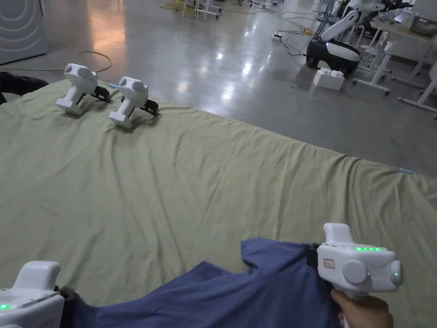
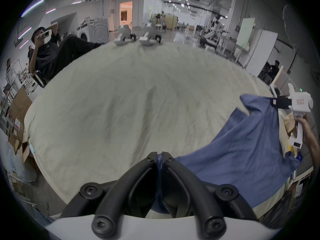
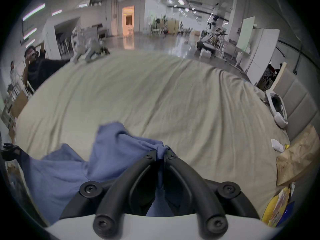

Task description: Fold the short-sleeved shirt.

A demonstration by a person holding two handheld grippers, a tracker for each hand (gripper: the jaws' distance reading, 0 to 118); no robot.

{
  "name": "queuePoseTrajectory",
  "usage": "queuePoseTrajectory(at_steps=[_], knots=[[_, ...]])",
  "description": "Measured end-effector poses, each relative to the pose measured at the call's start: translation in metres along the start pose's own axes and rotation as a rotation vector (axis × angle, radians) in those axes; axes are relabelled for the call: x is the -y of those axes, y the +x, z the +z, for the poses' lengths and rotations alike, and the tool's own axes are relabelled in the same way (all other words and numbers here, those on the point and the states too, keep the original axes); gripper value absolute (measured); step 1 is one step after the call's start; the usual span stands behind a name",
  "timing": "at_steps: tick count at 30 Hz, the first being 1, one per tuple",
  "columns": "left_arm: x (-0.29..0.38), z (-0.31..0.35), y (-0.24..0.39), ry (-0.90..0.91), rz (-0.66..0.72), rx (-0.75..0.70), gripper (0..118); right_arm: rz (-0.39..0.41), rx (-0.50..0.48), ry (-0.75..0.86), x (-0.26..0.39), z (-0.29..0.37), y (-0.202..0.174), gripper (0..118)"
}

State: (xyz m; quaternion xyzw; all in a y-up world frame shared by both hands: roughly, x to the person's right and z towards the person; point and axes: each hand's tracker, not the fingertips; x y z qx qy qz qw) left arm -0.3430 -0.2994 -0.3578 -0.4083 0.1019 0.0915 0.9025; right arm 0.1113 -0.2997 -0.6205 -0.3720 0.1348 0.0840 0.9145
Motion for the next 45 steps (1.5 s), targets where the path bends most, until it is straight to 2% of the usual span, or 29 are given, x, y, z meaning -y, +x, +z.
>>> queuePoseTrajectory(at_steps=[12, 18, 26, 36, 45], knots=[[-0.095, 0.057, 0.022, 0.228, -0.040, 0.078, 7, -0.057, 0.089, 0.265, -0.042, 0.139, 0.049, 9], [-0.164, 0.076, 0.047, 0.349, -0.105, 0.117, 7, -0.082, 0.161, 0.407, -0.076, 0.204, 0.083, 8], [-0.274, 0.097, 0.085, 0.459, -0.118, 0.165, 6, -0.126, 0.240, 0.544, -0.130, 0.276, 0.116, 8], [-0.389, 0.115, 0.114, 0.557, -0.143, 0.145, 7, -0.081, 0.301, 0.620, -0.213, 0.303, 0.130, 8], [-0.436, 0.141, 0.134, 0.621, -0.183, 0.084, 7, -0.084, 0.324, 0.671, -0.274, 0.306, 0.133, 8]])
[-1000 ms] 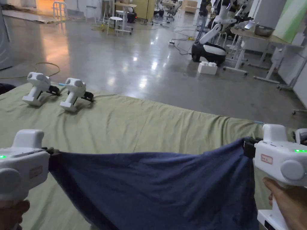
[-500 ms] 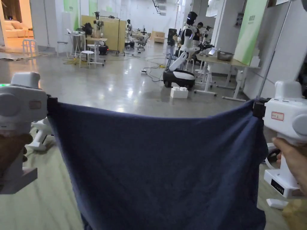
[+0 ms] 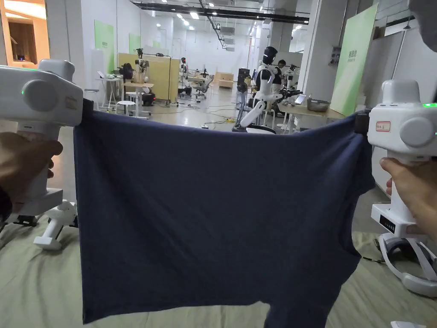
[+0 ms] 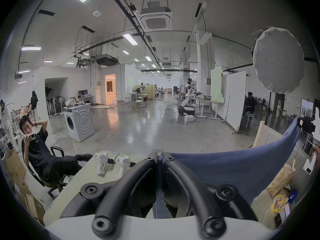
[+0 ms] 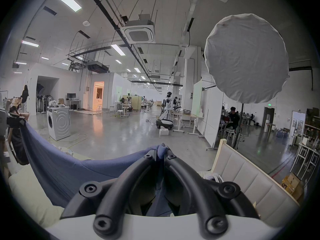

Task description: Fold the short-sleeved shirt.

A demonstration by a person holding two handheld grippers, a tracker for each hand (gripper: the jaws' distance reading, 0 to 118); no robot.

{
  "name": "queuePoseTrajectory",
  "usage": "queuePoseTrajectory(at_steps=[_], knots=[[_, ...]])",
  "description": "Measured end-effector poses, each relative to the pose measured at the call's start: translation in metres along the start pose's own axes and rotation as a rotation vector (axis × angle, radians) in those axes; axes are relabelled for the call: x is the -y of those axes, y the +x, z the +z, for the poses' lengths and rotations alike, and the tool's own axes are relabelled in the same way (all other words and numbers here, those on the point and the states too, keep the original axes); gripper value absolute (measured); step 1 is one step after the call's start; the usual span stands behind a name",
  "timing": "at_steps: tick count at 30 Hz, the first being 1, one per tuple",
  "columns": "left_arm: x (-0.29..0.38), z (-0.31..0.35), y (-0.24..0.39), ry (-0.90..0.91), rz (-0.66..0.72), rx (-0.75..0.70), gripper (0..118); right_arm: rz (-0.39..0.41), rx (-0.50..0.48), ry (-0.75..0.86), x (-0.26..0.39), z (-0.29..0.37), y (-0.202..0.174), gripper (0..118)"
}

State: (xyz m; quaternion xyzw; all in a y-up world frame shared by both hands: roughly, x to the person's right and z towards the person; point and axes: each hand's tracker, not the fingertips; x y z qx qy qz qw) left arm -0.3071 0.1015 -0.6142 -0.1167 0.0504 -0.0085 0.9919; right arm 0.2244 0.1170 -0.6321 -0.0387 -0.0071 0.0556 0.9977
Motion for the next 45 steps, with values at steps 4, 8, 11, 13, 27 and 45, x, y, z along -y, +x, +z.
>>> queuePoseTrajectory(at_steps=[4, 8, 11, 13, 27, 45], knots=[[-0.002, -0.001, 0.003, 0.016, -0.020, -0.017, 7, 0.012, 0.003, 0.010, -0.004, -0.006, -0.004, 8], [0.019, -0.004, 0.004, 0.000, -0.022, -0.014, 7, 0.006, 0.002, -0.011, 0.014, -0.007, -0.006, 8], [0.050, -0.005, 0.006, -0.034, -0.032, -0.013, 7, 0.011, -0.001, -0.045, 0.041, -0.003, -0.008, 8], [0.071, -0.006, 0.004, -0.057, -0.030, -0.007, 7, 0.009, -0.005, -0.065, 0.061, 0.005, -0.009, 8], [0.211, 0.092, -0.003, -0.100, 0.020, 0.041, 7, 0.079, -0.007, -0.140, 0.191, 0.128, -0.009, 8], [0.444, 0.223, -0.012, -0.537, 0.039, 0.043, 7, 0.025, -0.003, -0.583, 0.397, 0.299, -0.024, 8]])
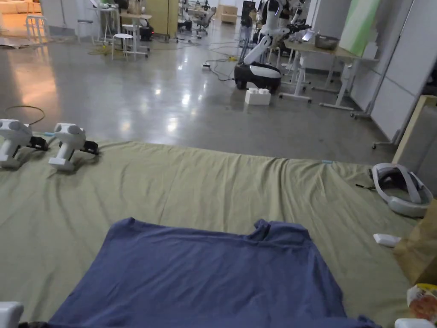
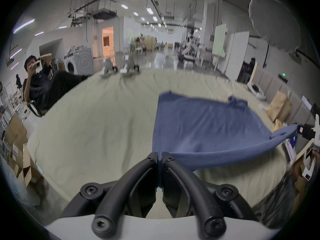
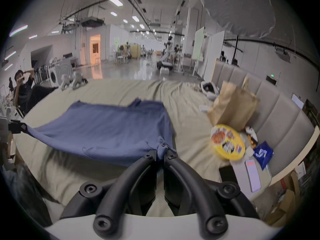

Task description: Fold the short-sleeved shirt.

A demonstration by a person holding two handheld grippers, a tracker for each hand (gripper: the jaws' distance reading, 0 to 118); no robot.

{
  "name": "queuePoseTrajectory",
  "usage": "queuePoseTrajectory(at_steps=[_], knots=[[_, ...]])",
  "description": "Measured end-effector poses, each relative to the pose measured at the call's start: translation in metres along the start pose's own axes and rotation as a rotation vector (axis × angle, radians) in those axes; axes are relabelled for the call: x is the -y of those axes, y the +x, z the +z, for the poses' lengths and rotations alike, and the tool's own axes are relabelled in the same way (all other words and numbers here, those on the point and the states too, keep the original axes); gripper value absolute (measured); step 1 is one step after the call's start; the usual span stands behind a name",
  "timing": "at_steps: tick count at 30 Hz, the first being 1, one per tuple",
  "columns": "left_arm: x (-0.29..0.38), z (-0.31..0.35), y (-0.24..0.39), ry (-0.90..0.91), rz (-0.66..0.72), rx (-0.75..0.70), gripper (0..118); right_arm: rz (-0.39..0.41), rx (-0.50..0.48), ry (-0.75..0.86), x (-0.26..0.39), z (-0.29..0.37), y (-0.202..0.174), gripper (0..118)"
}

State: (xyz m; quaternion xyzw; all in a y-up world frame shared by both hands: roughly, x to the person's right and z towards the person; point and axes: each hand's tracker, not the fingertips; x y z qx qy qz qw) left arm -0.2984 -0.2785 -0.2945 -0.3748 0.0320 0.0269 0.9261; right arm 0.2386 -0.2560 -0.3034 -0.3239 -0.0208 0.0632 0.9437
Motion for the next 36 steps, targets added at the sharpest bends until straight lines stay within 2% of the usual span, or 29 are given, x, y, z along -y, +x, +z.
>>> queuePoseTrajectory(at_steps=[6, 11, 13, 14, 16, 17, 19, 20, 21, 26, 30, 32, 33, 34, 35, 36], knots=[[0.029, -0.038, 0.002, -0.153, -0.050, -0.015, 7, 0.034, 0.005, -0.181, 0.044, -0.039, -0.003, 8], [0.025, -0.043, 0.006, -0.195, -0.047, -0.022, 7, 0.019, -0.003, -0.266, 0.054, -0.056, -0.006, 9], [0.019, -0.039, 0.003, -0.191, -0.012, -0.009, 8, 0.018, -0.003, -0.263, 0.052, -0.051, -0.007, 17], [0.014, -0.036, 0.002, -0.181, 0.009, -0.007, 12, 0.018, -0.003, -0.255, 0.048, -0.047, -0.008, 25], [0.006, -0.026, 0.001, -0.154, 0.037, -0.034, 65, 0.013, -0.010, -0.206, 0.036, -0.038, -0.008, 56], [0.000, -0.020, 0.000, -0.123, 0.055, -0.035, 73, 0.000, -0.020, -0.161, 0.027, -0.033, -0.009, 63], [-0.013, -0.008, 0.000, -0.024, 0.083, -0.006, 72, -0.012, -0.038, -0.083, 0.010, -0.025, -0.011, 93], [-0.021, -0.001, 0.003, 0.024, 0.087, -0.003, 72, -0.013, -0.045, -0.030, 0.001, -0.023, -0.014, 104], [-0.030, 0.006, 0.007, 0.078, 0.080, 0.001, 72, -0.019, -0.047, 0.037, -0.008, -0.018, -0.017, 106], [-0.060, 0.019, 0.022, 0.331, 0.017, -0.026, 72, -0.016, -0.079, 0.290, -0.047, -0.006, -0.042, 106], [-0.071, 0.028, 0.043, 0.492, -0.023, -0.054, 72, -0.071, -0.093, 0.445, -0.063, -0.001, -0.065, 105], [-0.071, 0.033, 0.057, 0.554, -0.054, -0.066, 72, -0.088, -0.067, 0.511, -0.067, 0.001, -0.075, 98], [-0.072, 0.034, 0.063, 0.574, -0.062, -0.077, 71, -0.094, -0.049, 0.530, -0.068, 0.002, -0.080, 86], [-0.072, 0.035, 0.067, 0.589, -0.071, -0.077, 66, -0.097, -0.049, 0.547, -0.069, 0.002, -0.084, 75], [-0.071, 0.038, 0.074, 0.606, -0.084, -0.083, 56, -0.099, -0.050, 0.552, -0.070, 0.002, -0.087, 64], [-0.070, 0.038, 0.080, 0.623, -0.089, -0.099, 26, -0.101, -0.051, 0.552, -0.072, 0.000, -0.091, 51]])
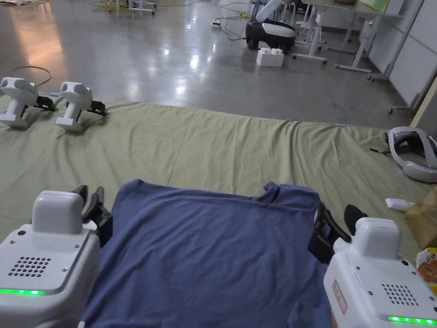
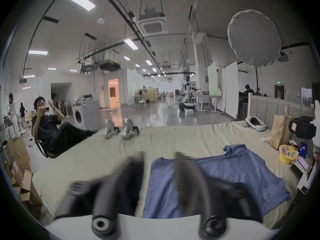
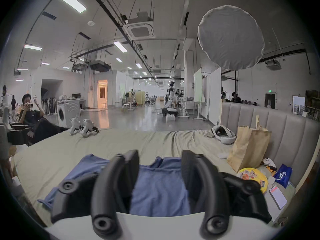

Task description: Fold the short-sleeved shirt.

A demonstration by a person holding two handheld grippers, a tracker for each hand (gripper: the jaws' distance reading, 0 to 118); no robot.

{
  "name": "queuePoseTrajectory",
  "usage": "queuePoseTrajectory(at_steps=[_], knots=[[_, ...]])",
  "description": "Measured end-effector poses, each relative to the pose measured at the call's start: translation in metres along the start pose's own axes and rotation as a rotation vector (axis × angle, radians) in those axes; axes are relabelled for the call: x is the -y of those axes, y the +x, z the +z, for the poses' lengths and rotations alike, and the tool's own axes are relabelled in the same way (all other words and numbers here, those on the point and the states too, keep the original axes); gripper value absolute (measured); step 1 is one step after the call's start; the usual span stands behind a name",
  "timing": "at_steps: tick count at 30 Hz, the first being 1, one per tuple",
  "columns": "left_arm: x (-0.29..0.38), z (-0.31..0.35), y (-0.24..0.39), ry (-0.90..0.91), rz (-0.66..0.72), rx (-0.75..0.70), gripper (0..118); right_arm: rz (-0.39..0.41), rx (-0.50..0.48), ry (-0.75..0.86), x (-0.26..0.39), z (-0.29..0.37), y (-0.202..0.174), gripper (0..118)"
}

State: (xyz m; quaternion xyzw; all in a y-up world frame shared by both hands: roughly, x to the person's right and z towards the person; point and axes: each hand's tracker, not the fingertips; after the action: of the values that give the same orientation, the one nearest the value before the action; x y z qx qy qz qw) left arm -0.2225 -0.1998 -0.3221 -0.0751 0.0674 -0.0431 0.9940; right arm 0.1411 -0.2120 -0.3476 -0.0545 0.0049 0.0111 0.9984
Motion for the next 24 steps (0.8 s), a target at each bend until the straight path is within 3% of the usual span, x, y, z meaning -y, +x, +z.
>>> queuePoseTrajectory(at_steps=[1, 3, 6, 8, 16, 20, 24], knots=[[0.001, 0.000, 0.003, 0.006, -0.009, -0.022, 11, 0.002, 0.000, 0.003, 0.001, -0.001, -0.003, 39], [0.002, 0.000, 0.007, 0.014, 0.016, -0.014, 10, 0.029, 0.024, 0.017, 0.002, -0.003, -0.009, 16], [0.005, 0.002, 0.009, 0.023, 0.064, 0.000, 2, 0.025, 0.029, 0.029, 0.004, -0.005, -0.011, 9], [0.007, 0.002, 0.006, 0.048, 0.081, -0.006, 2, 0.006, 0.078, 0.050, 0.004, -0.004, -0.011, 6], [0.009, -0.010, -0.004, 0.004, 0.102, 0.035, 2, -0.047, 0.090, 0.053, 0.001, -0.001, 0.002, 3], [0.011, -0.013, -0.012, -0.099, 0.150, 0.058, 2, -0.060, 0.069, 0.028, 0.003, -0.001, 0.005, 3], [0.023, -0.016, -0.033, -0.242, 0.163, 0.068, 2, -0.012, 0.045, -0.006, 0.007, -0.003, 0.003, 3]])
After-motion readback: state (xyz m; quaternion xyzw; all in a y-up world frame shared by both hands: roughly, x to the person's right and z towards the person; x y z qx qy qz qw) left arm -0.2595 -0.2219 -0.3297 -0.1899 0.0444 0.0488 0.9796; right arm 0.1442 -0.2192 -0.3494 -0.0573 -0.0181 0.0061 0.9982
